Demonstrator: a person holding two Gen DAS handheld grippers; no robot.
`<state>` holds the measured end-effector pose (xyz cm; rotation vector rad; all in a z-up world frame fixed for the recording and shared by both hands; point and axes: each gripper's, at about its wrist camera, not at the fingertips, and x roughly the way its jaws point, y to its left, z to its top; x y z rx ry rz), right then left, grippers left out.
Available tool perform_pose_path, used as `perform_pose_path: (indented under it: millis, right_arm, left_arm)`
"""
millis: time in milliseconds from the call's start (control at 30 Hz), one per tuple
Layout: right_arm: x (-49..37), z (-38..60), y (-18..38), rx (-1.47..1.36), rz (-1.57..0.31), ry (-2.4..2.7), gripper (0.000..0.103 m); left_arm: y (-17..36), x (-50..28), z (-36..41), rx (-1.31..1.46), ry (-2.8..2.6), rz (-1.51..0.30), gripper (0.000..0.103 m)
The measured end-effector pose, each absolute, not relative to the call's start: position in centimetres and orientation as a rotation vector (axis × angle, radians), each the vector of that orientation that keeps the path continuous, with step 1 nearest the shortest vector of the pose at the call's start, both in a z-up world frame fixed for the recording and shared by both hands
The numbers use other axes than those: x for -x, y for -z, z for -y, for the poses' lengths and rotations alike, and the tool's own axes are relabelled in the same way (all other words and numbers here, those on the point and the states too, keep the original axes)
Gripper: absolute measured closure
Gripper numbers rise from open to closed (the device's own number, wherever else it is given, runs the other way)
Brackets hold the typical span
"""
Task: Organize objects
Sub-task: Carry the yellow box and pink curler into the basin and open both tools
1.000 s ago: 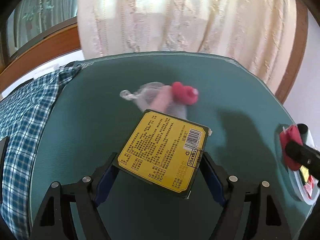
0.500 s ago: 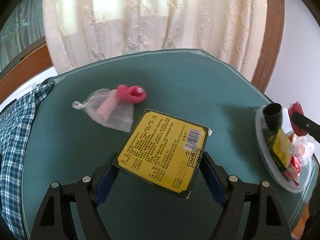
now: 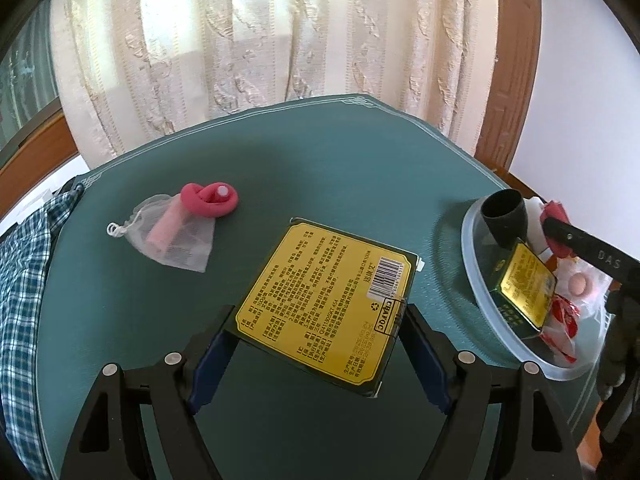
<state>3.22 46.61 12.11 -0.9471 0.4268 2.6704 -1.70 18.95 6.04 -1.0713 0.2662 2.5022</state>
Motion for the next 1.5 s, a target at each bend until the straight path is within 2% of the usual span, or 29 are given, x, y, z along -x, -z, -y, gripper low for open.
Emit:
perform_pose_path:
  millis: [100,167,233,733,1300,1500]
  right_arm:
    - [-3.3,-46.9,-11.9,0.952,-0.44,-2.666,0.049]
    - [-3.5,-47.2,-12.0,0.944,-0.46,-2.67,0.04]
    - [-3.7,-47.5,-12.2,0.928,-0.475,-2.675,0.039]
    - [-7.7,-49.5,-15.4,0.736,-0.56,-2.683,0.039]
    - [-9.6,-53.3,-16.0,0.662,-0.65,-2.607,0.039]
    - [-9.8,-53.8,-16.0,0.658,-0.66,-2.599,0.039]
  left_arm:
    - [-6.0,1.6,-19.6,1.071,-2.496,-0.273,0.02]
    - [-6.0,1.5,-19.9,1.073,-2.489,-0.273,0.02]
    - [-6.0,1.4,-20.3,1.075,-2.479,-0.272,0.02]
    - [-7.1,-1.2,-26.1,0.976,-2.313,-0.323,0.02]
    - [-7.3,-5.7,-35.8,0.852,-2.022,-0.424,0.019]
    - [-6.5,-4.2,-36.7,0.941,-2.004,-0.357,0.011]
